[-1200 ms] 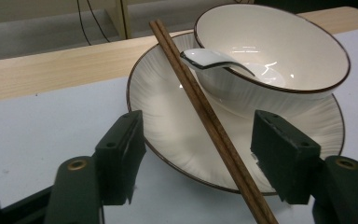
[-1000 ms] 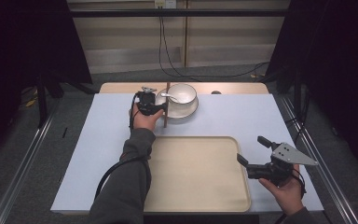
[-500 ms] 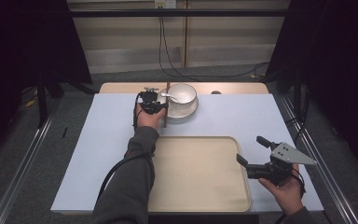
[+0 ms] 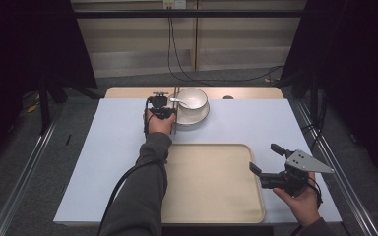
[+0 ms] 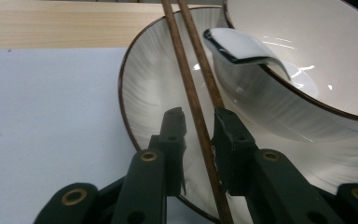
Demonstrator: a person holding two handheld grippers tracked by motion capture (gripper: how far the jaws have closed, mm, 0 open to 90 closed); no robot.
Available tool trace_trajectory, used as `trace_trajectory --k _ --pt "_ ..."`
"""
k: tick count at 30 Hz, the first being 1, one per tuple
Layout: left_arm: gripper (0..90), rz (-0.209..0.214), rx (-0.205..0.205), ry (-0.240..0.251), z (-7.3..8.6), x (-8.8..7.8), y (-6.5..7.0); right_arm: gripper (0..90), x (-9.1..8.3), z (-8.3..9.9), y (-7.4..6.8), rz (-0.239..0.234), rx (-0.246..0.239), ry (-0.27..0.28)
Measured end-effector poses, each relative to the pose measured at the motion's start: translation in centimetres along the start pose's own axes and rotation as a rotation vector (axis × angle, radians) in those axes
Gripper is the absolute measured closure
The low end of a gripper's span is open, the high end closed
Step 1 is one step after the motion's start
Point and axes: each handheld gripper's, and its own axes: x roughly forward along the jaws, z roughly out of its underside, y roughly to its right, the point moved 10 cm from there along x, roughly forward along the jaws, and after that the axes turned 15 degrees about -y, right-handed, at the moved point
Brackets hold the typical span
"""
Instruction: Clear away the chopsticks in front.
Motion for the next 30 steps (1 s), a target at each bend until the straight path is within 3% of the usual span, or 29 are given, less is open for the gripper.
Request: trace_trajectory --k 5,7,14,19,21,24,27,30 --pt "80.3 -0.016 0.001 -0.005 0.0 0.0 -0.2 3.7 0.0 0.1 0.0 -0.004 0.003 -0.005" --pt "79.8 -0.004 -0.022 -0.003 0.1 0.2 -0.2 3.7 0.1 0.1 0.0 -0.006 -0.003 -0.006" --pt "85.4 -0.022 -0.059 0.005 0.1 -0.2 -0.7 3.8 0.0 0.0 -0.1 -0.01 -0.005 -0.001" --pt "85.5 -0.026 -0.097 0.026 0.2 -1.8 -1.1 3.8 0.0 0.0 -0.1 -0.009 -0.007 0.002" --pt "85.5 -0.004 -0.105 0.028 0.5 -2.5 -1.2 3.7 -0.1 0.0 -0.1 -0.008 -0.006 0.003" --pt "85.5 -0.015 -0.104 0.03 0.9 -3.3 -1.6 3.5 -0.2 -0.2 0.1 0.003 0.004 0.015" --pt "85.5 -0.017 -0.132 0.058 1.8 -5.0 -2.6 3.5 -0.3 -0.3 0.1 -0.003 0.0 0.023" --pt "85.5 -0.022 -0.123 0.061 2.4 -5.9 -2.9 3.5 -0.2 -0.3 0.0 -0.001 0.001 0.021"
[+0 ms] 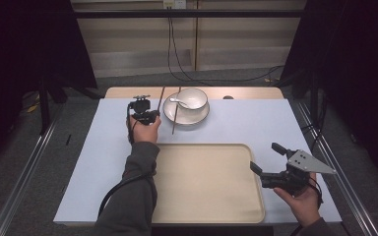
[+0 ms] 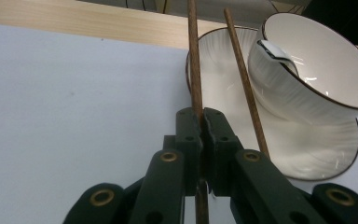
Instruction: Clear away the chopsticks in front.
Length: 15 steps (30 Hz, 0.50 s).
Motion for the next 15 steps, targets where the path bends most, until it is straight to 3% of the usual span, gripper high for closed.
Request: trace_trajectory --k 9,15 --pt "85.5 0.058 -0.05 0.022 3.0 -4.9 -0.9 3.5 0.2 0.0 -0.1 -0.001 -0.004 -0.004" --pt "85.6 0.079 -0.067 0.021 5.7 -6.3 -1.0 3.5 0.2 0.1 -0.2 0.0 -0.01 -0.008"
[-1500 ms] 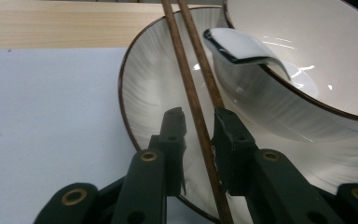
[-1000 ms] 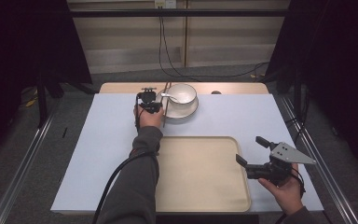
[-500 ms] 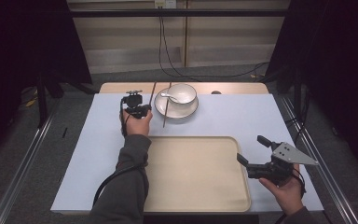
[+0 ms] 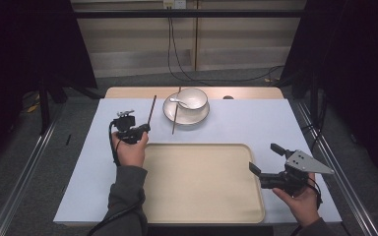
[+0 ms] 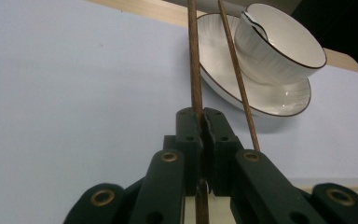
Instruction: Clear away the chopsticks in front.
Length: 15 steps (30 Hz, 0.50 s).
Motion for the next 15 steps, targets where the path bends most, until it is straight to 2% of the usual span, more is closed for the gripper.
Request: trace_trajectory --k 7,8,12,15 --pt "85.5 0.009 -0.018 0.038 2.5 -1.8 0.3 3.5 0.0 0.1 0.1 0.006 0.004 -0.006" --pt "85.5 0.002 -0.007 0.044 2.8 -2.1 0.3 3.5 0.0 0.1 0.0 0.004 0.003 -0.007" --pt "85.5 -0.002 0.013 0.019 4.2 -2.4 0.8 3.5 0.1 0.1 0.0 0.003 0.003 -0.008" --pt "85.5 0.002 0.012 0.019 4.9 -2.8 0.9 3.5 0.0 0.1 -0.1 0.003 -0.003 -0.005"
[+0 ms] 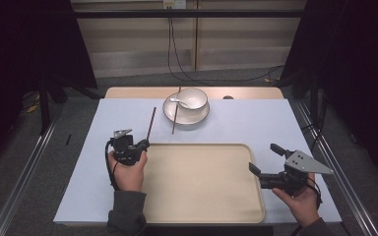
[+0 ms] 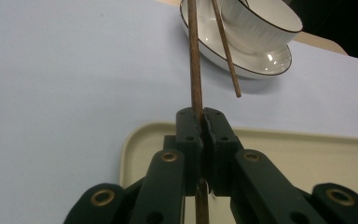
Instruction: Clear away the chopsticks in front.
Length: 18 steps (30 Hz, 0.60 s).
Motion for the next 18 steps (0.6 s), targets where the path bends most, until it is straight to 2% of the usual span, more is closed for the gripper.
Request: trace_trajectory --k 9,12,14,15,18 --pt "85.5 0.011 -0.002 0.024 2.0 -1.6 0.3 3.5 0.0 0.1 -0.1 -0.002 0.0 -0.005" --pt "85.5 0.011 -0.014 0.027 3.5 -2.3 0.0 3.5 0.1 0.1 -0.1 -0.003 0.0 -0.006" --pt "85.5 0.012 -0.018 0.03 3.9 -2.5 0.0 3.5 0.1 0.0 -0.1 0.002 0.003 -0.005" --pt "85.5 0.003 -0.015 0.038 4.6 -3.0 0.1 3.5 0.1 0.0 -0.1 0.003 0.004 -0.006" --pt "85.5 0.014 -0.02 0.035 5.5 -3.4 0.2 3.6 0.1 0.1 -0.1 0.004 0.0 -0.009"
